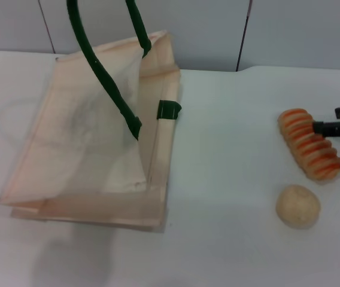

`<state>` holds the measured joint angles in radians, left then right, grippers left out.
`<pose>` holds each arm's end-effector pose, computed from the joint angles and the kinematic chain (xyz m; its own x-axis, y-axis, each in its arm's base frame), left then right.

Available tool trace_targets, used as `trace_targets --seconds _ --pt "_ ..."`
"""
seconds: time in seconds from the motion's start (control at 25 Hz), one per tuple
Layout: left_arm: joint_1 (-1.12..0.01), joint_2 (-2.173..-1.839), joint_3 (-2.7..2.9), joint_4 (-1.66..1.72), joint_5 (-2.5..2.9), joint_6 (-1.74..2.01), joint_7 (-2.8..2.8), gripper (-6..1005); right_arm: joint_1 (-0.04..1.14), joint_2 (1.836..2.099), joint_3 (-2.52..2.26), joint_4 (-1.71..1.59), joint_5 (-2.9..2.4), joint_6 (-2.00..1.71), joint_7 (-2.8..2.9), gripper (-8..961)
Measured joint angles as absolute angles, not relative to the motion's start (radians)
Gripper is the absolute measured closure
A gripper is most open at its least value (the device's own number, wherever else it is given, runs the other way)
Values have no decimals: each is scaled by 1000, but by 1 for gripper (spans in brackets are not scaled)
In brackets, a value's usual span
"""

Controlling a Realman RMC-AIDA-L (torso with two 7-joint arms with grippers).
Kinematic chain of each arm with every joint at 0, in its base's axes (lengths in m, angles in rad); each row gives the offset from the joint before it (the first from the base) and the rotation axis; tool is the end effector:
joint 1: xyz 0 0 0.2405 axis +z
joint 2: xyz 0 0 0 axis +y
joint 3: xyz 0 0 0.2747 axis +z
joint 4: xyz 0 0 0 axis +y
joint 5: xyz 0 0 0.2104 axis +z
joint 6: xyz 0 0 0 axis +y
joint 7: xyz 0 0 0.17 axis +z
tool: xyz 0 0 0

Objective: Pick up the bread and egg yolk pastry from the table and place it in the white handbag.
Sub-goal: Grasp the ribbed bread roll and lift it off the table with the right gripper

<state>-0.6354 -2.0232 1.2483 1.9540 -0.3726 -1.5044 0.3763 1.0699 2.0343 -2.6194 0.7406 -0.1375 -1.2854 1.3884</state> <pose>-0.0932 0.4050 0.1154 0.9027 0.3903 0.1814 0.3626 -0.4627 -0.8090 0.2956 0.4425 0.0164 0.7917 -0.5635 -0.2359 -0.5966 -0.6300 -0.4973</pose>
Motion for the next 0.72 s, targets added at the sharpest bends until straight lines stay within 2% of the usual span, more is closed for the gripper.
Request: trace_targets --seconds 0.72 --pt "-640 -2026 1268 1932 -370 -1491 389 887 1061 2032 -2844 675 -167 -1321 1600 203"
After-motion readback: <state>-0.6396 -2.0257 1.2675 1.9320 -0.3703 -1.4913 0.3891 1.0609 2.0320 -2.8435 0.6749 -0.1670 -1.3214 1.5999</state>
